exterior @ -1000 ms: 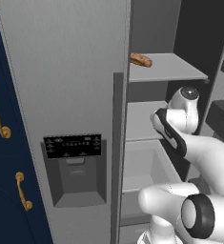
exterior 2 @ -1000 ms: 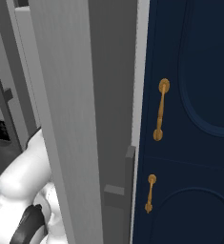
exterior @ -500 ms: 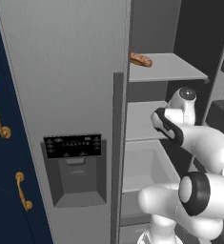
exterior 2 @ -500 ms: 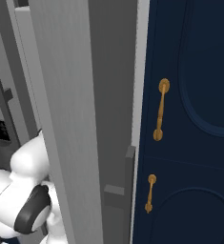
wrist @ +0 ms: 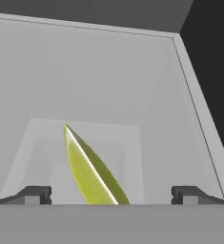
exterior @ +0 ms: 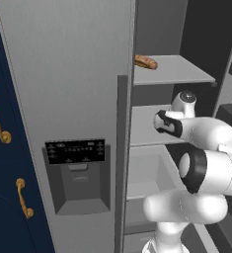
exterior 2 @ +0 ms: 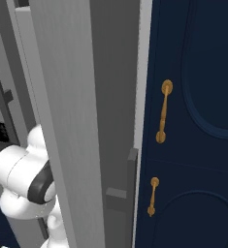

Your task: Grab a lemon wedge from the fridge and one ice cube from the ice bowl, and put them in the glass of lemonade.

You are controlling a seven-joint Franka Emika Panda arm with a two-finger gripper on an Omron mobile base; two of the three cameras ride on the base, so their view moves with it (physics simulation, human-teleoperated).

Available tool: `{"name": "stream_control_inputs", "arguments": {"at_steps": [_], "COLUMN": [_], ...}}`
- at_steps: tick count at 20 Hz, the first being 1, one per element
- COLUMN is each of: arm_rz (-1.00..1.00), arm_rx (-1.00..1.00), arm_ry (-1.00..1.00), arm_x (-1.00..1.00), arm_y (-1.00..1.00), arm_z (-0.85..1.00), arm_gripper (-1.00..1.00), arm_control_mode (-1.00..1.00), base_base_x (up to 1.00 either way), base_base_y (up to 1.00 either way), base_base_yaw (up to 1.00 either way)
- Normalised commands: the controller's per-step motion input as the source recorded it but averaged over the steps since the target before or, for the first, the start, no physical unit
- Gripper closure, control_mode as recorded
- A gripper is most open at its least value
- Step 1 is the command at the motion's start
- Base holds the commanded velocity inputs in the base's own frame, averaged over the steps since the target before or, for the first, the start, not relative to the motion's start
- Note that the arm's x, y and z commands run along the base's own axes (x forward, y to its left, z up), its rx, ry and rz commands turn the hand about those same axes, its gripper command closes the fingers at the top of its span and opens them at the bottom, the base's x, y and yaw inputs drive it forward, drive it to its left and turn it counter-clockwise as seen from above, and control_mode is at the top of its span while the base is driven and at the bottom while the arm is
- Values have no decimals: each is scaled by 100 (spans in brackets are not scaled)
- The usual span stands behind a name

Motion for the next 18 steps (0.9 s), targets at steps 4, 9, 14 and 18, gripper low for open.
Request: {"name": "stream_control_inputs", "arguments": {"at_steps": [4, 9, 14, 18], "arm_rz": [3, 3, 1, 0], "arm_rx": [0, 0, 0, 0], "arm_ry": [7, 4, -3, -2], "arm_x": [6, 20, 10, 2], "arm_y": [0, 0, 0, 0], "arm_z": [-32, -38, -15, -1], "arm_gripper": [-100, -100, 100, 100], "arm_control_mode": [-100, -100, -100, -100], "base_base_x": [0, 0, 0, 0], "base_base_y": [0, 0, 0, 0], "base_base_yaw": [0, 0, 0, 0]}}
